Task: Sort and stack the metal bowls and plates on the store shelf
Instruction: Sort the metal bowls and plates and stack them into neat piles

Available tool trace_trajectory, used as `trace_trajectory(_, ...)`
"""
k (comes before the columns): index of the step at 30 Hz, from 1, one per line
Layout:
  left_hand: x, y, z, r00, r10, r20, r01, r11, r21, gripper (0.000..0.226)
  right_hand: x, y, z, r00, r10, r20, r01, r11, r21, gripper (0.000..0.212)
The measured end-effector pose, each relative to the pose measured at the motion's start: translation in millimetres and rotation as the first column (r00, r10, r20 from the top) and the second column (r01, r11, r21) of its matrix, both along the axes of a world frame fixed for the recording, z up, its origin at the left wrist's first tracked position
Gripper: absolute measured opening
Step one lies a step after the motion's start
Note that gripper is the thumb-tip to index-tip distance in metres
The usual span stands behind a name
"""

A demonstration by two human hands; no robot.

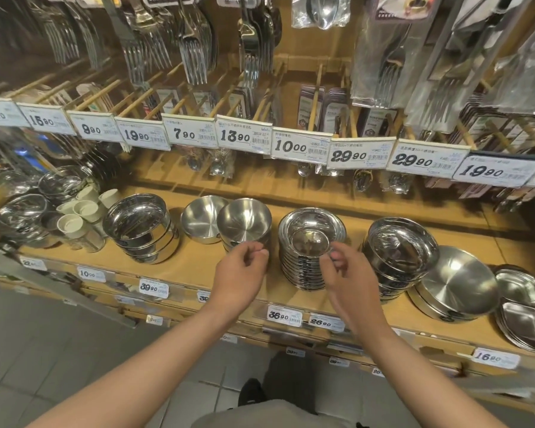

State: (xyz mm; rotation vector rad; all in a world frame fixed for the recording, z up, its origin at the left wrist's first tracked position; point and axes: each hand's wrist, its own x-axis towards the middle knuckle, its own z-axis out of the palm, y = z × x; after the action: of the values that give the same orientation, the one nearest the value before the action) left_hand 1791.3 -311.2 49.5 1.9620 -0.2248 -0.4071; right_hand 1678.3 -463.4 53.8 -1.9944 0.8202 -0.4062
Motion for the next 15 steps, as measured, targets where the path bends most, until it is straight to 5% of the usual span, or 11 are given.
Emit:
trace_trajectory(8, 31, 83, 1, 0.964, 0.232, -0.132, -0.234, 0.972, -0.004, 0.012, 2, 24, -5, 0.994, 0.102, 0.040, -0.108, 0.967, 0.229, 0.029)
trace_trajectory(15, 93, 92, -29, 0.863, 0.284, -0.419, -0.336, 0.940, -0.056, 0.016, 30, 61, -10, 0.995, 0.062, 0.078, -0.087, 0.920, 0.382, 0.011)
